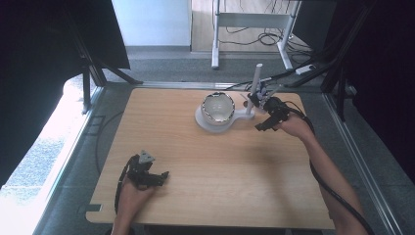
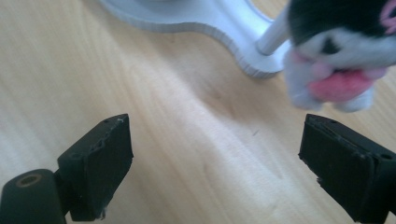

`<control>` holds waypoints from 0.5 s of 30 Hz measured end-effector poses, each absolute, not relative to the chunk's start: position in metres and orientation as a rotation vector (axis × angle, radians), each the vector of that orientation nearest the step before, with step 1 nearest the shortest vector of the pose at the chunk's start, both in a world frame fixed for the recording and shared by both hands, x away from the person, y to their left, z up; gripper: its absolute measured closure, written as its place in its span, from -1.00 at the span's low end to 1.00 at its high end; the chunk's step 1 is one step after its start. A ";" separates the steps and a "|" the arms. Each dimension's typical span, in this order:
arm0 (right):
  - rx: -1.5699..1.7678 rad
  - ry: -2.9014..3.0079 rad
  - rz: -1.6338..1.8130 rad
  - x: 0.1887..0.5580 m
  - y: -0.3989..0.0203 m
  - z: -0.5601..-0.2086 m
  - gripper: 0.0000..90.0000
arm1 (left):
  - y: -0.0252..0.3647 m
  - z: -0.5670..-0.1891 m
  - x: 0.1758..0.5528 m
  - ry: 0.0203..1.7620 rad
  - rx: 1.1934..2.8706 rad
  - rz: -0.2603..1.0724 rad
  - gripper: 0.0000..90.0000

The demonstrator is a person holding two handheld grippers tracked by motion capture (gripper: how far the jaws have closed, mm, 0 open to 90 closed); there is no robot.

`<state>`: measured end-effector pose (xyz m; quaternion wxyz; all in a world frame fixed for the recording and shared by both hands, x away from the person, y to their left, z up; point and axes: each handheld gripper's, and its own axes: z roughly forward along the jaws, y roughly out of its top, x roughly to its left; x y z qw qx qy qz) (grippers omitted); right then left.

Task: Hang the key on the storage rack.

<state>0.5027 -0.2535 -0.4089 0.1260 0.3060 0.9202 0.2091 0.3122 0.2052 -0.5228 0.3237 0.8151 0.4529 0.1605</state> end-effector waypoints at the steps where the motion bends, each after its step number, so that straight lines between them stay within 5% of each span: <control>1: 0.889 2.682 0.609 0.500 -0.254 -0.409 -0.79 | 0.205 -0.523 0.312 1.188 2.139 0.421 -0.89; 15: 0.837 2.678 0.685 0.460 -0.257 -0.415 -0.84 | 0.205 -0.523 0.312 1.188 2.139 0.422 -0.89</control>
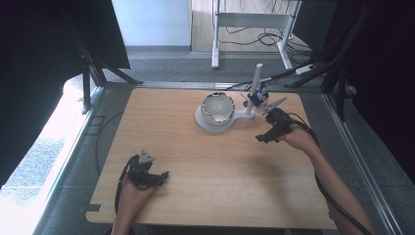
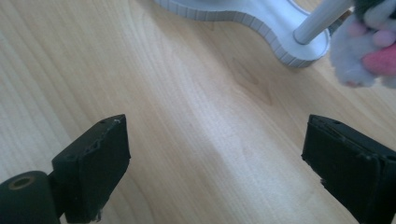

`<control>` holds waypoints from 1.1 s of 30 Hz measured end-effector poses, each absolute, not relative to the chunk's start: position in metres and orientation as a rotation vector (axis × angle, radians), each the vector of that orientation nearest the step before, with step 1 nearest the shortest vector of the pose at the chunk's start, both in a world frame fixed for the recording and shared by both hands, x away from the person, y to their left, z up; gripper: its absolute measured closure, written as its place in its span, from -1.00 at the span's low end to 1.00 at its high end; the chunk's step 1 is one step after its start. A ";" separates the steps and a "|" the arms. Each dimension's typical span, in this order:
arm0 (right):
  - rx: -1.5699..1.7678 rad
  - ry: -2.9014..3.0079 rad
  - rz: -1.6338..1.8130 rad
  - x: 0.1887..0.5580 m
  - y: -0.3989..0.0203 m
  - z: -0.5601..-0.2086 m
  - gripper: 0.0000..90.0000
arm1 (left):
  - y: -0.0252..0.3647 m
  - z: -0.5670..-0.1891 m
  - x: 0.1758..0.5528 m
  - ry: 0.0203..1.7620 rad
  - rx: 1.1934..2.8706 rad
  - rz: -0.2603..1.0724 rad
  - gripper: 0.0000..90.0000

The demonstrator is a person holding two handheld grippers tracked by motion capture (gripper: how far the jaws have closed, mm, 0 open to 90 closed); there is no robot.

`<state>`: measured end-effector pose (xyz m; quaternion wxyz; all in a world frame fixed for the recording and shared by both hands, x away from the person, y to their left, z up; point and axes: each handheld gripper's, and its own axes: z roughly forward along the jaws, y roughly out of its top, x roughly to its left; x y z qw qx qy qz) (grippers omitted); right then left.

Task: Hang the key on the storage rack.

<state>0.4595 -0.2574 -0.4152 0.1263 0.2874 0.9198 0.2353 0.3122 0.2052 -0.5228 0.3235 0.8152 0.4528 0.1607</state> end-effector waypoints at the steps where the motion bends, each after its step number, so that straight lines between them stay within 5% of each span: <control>1: 0.834 2.678 0.689 0.458 -0.258 -0.416 -0.85 | 0.205 -0.523 0.312 1.188 2.139 0.421 -0.89; 33: 0.805 2.596 0.710 0.387 -0.276 -0.414 -0.97 | 0.205 -0.523 0.312 1.189 2.138 0.421 -0.89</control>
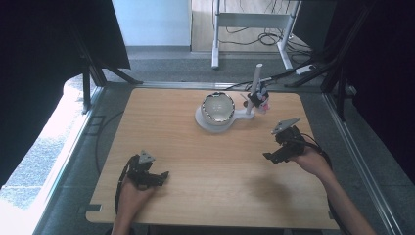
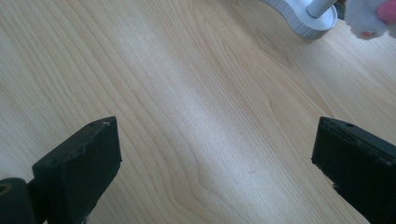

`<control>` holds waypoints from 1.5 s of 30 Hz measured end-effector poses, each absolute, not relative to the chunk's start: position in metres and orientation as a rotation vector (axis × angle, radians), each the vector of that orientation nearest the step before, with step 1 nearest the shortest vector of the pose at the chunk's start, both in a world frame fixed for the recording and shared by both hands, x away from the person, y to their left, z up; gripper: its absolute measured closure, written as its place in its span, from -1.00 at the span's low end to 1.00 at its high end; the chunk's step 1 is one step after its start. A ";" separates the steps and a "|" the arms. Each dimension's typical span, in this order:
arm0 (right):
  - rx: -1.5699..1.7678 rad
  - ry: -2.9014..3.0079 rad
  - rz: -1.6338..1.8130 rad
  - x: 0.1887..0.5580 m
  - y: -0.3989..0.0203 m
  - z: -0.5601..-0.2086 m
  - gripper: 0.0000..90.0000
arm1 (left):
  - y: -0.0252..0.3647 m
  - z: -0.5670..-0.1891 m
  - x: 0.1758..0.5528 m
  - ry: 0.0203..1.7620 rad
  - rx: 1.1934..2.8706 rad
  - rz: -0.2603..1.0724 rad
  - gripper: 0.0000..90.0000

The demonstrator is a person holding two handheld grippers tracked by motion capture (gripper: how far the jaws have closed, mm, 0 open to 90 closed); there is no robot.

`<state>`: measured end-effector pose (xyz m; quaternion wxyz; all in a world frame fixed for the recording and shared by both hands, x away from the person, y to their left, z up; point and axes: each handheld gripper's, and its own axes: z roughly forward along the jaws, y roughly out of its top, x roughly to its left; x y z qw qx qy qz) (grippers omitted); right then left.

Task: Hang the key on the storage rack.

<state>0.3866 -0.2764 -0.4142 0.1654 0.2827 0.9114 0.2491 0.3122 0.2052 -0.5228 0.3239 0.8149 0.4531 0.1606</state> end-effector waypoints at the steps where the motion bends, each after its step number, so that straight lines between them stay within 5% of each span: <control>1: 0.806 2.589 0.724 0.382 -0.278 -0.414 -0.97 | 0.205 -0.523 0.312 1.190 2.134 0.422 -0.89; 28: 0.892 2.511 0.845 0.326 -0.301 -0.440 -1.00 | 0.205 -0.523 0.312 1.188 2.137 0.421 -0.89; 45: 0.980 2.477 0.996 0.313 -0.291 -0.490 -1.00 | 0.205 -0.523 0.312 1.188 2.137 0.422 -0.89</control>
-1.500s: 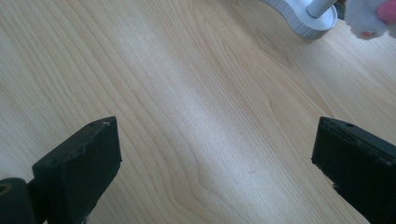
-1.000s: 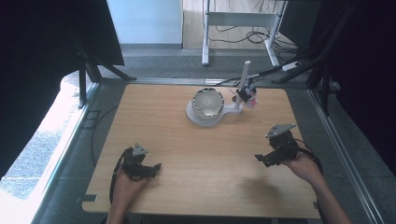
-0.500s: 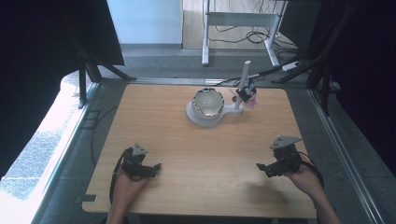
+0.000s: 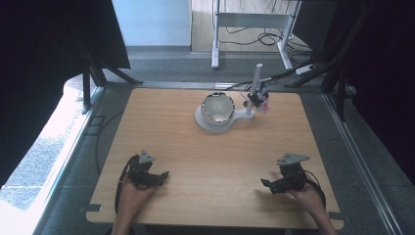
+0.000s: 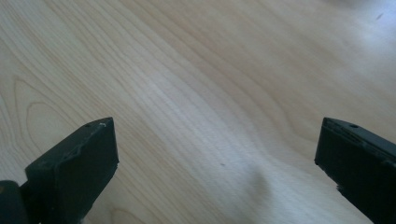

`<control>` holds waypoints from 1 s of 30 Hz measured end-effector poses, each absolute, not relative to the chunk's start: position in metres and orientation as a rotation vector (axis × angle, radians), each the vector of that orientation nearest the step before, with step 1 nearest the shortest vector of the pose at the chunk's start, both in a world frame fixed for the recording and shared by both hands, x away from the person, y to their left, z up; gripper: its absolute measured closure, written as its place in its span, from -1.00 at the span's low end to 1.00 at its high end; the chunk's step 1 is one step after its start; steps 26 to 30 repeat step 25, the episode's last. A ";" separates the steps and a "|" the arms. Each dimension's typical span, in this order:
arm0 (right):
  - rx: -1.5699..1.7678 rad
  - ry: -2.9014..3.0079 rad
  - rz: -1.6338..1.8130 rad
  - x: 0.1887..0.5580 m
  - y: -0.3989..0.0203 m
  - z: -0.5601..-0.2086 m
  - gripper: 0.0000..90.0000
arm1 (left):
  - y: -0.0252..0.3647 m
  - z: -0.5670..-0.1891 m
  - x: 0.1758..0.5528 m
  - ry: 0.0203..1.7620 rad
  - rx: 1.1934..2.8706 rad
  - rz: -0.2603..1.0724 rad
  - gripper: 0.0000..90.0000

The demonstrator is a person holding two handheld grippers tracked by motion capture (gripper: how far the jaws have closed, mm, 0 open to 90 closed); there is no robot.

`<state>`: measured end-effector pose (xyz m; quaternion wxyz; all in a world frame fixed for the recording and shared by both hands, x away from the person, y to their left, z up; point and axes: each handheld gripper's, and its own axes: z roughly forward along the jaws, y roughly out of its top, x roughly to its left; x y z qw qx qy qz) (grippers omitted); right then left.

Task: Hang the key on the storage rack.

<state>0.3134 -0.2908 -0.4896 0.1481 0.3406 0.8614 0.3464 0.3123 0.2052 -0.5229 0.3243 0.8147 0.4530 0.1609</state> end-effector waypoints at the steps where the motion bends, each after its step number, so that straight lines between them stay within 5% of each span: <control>1: 0.980 2.477 0.996 0.313 -0.291 -0.490 -1.00 | 0.205 -0.523 0.312 1.188 2.137 0.422 -0.89; 13: 1.012 2.490 1.025 0.311 -0.282 -0.520 -1.00 | 0.205 -0.523 0.312 1.188 2.137 0.422 -0.89; 30: 1.042 2.463 1.001 0.309 -0.277 -0.521 -1.00 | 0.205 -0.523 0.312 1.187 2.137 0.421 -0.89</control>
